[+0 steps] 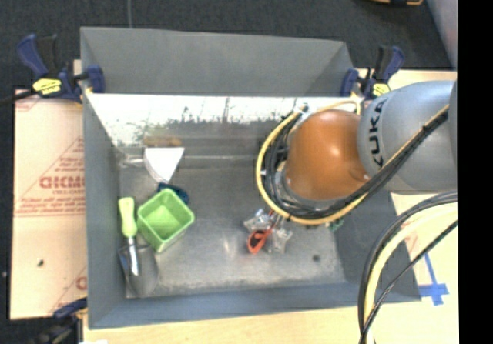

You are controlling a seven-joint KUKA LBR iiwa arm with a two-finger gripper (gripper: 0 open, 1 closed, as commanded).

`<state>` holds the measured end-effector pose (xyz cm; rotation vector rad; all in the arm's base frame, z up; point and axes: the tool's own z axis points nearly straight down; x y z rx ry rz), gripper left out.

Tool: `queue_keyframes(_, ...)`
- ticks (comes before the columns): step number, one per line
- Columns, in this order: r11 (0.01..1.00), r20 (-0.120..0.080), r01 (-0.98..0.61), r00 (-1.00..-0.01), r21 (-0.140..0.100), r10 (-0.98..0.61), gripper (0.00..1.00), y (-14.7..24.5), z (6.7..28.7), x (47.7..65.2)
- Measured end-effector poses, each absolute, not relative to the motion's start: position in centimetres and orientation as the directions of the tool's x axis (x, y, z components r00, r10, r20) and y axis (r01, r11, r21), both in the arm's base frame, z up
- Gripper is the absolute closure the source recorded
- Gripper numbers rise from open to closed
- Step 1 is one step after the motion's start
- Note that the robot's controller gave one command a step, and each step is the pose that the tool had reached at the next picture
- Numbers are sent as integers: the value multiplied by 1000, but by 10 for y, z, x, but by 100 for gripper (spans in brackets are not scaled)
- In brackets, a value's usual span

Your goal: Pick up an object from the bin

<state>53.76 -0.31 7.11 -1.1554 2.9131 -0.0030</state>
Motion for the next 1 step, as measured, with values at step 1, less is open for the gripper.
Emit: queue_keyframes(1,730,-6,-683,-730,-4,-683,100,-4,81,537)
